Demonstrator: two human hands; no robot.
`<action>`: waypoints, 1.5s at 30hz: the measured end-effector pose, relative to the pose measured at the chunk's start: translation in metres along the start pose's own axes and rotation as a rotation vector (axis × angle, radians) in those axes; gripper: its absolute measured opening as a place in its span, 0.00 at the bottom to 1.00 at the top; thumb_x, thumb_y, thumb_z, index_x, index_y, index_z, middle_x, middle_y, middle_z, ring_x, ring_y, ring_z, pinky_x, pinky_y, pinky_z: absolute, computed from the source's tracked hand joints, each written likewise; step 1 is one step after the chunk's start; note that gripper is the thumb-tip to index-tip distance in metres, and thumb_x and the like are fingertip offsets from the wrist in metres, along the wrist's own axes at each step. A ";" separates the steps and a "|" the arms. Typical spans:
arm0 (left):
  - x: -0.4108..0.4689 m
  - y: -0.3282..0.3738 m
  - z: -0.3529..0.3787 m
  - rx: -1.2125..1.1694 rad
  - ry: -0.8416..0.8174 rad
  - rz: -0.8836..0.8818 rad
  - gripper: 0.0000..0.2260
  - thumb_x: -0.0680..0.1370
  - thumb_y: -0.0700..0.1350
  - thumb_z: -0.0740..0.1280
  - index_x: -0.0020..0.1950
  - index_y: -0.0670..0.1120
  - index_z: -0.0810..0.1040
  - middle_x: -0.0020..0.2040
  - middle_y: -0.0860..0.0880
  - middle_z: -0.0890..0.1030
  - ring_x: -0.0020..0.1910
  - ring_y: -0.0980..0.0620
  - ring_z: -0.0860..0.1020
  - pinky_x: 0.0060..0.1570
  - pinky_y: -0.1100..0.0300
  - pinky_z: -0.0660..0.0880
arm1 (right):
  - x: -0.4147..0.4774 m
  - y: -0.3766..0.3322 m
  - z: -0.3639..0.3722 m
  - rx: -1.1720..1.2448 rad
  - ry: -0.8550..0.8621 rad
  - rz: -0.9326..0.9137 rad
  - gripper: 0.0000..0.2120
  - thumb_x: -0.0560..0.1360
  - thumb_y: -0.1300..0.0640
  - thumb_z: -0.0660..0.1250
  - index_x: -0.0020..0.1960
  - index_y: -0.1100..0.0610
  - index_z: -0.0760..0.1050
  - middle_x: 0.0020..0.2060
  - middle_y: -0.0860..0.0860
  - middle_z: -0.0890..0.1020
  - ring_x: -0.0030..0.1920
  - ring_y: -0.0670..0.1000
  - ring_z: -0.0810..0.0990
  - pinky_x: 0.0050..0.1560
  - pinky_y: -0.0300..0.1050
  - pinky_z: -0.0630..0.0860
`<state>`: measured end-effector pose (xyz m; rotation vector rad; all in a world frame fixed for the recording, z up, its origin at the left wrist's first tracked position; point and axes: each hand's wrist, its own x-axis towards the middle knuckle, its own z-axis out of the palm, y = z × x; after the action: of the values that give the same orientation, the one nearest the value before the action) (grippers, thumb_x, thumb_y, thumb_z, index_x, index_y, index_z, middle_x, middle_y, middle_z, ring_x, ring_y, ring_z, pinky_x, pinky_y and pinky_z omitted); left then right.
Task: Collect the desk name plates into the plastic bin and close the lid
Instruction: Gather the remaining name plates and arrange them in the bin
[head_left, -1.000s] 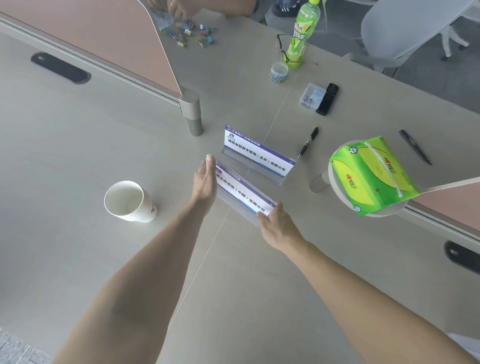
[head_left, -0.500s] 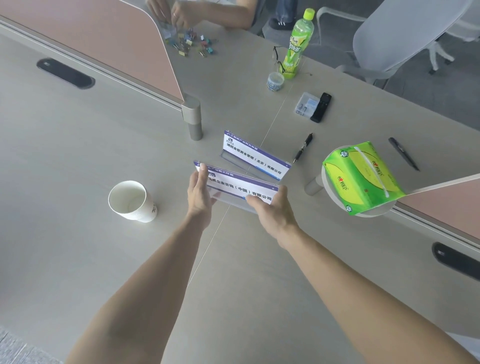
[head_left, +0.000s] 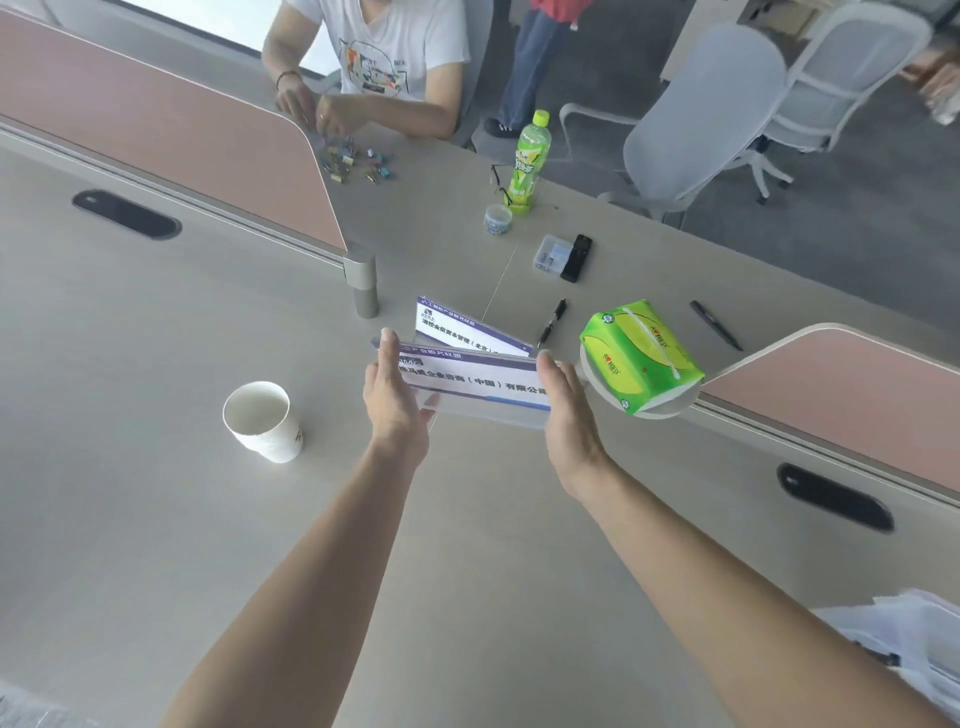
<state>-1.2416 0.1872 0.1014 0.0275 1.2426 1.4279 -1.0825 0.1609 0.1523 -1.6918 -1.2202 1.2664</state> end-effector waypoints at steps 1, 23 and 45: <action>-0.007 0.002 0.003 0.011 -0.002 -0.005 0.24 0.69 0.66 0.69 0.57 0.52 0.78 0.58 0.53 0.81 0.58 0.53 0.78 0.55 0.50 0.78 | -0.007 -0.004 -0.004 0.005 0.014 -0.008 0.27 0.68 0.26 0.53 0.54 0.43 0.73 0.62 0.46 0.76 0.66 0.51 0.69 0.72 0.55 0.60; -0.222 -0.004 0.040 0.356 -0.165 0.129 0.25 0.63 0.62 0.70 0.55 0.51 0.80 0.54 0.49 0.81 0.54 0.47 0.77 0.51 0.48 0.78 | -0.121 -0.022 -0.168 0.222 -0.008 -0.140 0.15 0.75 0.43 0.58 0.38 0.46 0.79 0.42 0.47 0.82 0.44 0.50 0.77 0.48 0.46 0.69; -0.367 -0.135 0.118 0.623 -0.401 0.085 0.30 0.59 0.65 0.71 0.57 0.54 0.82 0.58 0.49 0.83 0.58 0.44 0.80 0.52 0.44 0.79 | -0.250 0.062 -0.374 0.153 0.225 -0.014 0.23 0.72 0.31 0.59 0.53 0.49 0.75 0.51 0.54 0.84 0.54 0.57 0.82 0.62 0.57 0.74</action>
<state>-0.9558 -0.0382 0.2855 0.7608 1.3041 0.9881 -0.7286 -0.0921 0.2820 -1.6605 -0.9761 1.0985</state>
